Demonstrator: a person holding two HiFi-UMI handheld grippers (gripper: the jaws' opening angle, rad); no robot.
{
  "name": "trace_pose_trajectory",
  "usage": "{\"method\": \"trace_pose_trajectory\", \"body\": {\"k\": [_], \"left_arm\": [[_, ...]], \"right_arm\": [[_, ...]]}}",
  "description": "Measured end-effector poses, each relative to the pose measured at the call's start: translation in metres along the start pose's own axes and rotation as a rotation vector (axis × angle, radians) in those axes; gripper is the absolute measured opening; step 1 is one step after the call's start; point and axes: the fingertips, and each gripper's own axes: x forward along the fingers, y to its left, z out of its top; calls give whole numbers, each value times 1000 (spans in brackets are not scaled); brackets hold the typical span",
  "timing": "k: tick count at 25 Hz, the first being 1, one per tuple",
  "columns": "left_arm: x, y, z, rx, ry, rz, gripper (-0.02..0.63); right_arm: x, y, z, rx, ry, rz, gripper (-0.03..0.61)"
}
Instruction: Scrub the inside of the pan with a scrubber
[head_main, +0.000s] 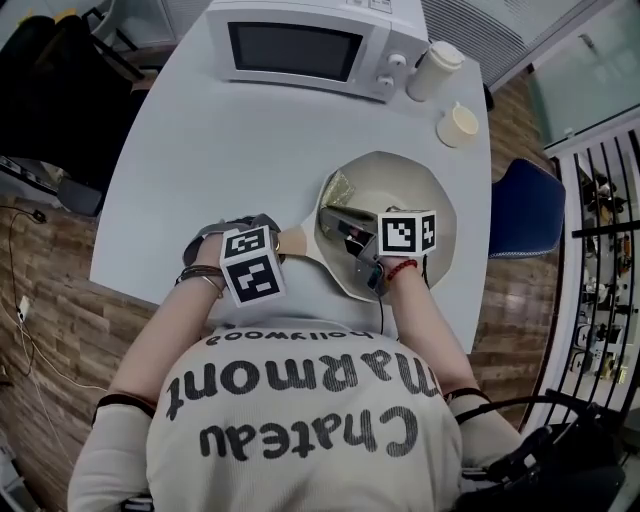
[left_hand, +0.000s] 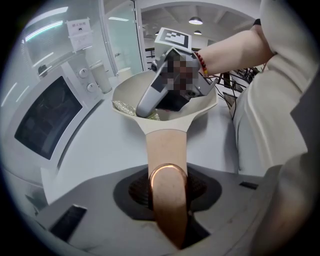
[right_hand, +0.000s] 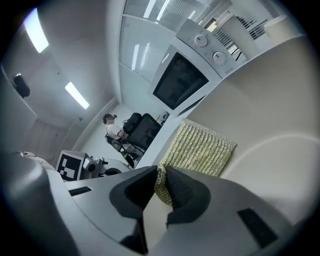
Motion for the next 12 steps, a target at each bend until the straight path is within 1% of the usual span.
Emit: {"method": "trace_pose_trajectory", "body": {"k": [4,10,12], "left_arm": [[-1,-2,0,5,0,0,126],[-1,-5,0,4,4,-4,127],[-1,-5,-2,6,9,-1,127]], "right_arm": [[3,-13,3,23,-23,-74,57],[5,-21,3,75,-60,-102,57],[6,-24,4,69,-62,-110,57]]}}
